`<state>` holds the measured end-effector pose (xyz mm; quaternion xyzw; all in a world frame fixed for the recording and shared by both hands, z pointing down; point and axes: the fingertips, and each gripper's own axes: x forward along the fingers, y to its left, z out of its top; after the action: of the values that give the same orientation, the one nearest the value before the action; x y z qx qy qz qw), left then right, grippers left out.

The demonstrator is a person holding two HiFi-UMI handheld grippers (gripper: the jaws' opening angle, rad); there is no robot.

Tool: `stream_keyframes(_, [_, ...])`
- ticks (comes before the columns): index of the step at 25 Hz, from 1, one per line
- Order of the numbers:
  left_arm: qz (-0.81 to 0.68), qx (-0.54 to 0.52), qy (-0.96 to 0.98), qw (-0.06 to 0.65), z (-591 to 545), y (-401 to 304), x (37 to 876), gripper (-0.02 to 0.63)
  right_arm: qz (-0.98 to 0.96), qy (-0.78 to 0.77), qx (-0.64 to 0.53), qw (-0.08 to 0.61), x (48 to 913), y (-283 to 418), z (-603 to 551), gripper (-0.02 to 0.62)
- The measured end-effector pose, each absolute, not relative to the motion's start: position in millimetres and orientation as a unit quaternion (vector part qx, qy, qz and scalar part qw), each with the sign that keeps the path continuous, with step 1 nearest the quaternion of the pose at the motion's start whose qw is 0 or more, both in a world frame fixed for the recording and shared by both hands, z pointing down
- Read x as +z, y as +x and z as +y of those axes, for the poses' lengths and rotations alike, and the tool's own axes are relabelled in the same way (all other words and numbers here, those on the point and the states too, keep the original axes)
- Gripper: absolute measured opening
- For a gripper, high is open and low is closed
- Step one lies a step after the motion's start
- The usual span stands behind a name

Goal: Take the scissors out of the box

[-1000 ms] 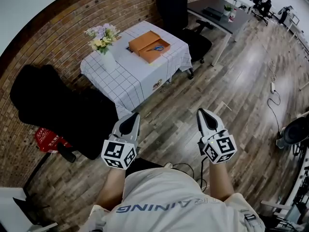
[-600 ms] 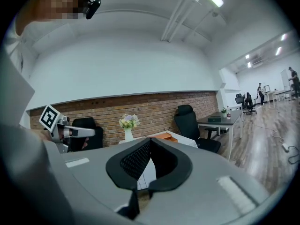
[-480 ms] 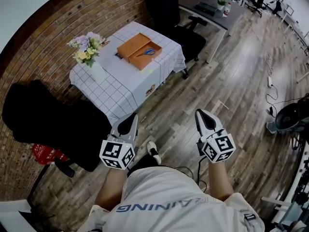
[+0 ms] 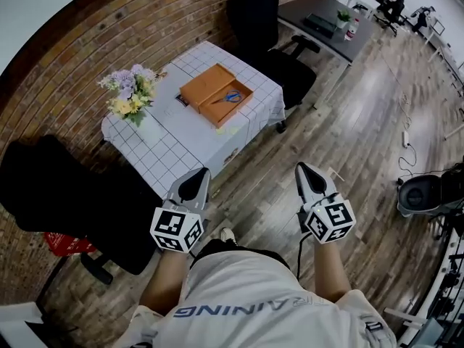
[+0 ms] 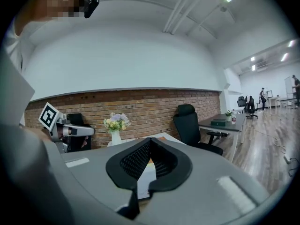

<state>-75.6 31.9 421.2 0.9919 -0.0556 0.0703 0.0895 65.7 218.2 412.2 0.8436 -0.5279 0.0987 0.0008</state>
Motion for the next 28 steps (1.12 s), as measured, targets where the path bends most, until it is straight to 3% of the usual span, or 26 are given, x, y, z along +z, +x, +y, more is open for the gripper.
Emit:
stream_keyframes(14, [-0.084,0.066,0.990,0.097,-54,-25,428,0.000,-0.562,0.820,0.110,0.012,420,129,107,0.014])
stream_keyframes(28, [-0.207,0.083,0.970,0.092,-132,87,416,0.000,-0.657,0.742,0.132,0.009,421,282,-13,0.014])
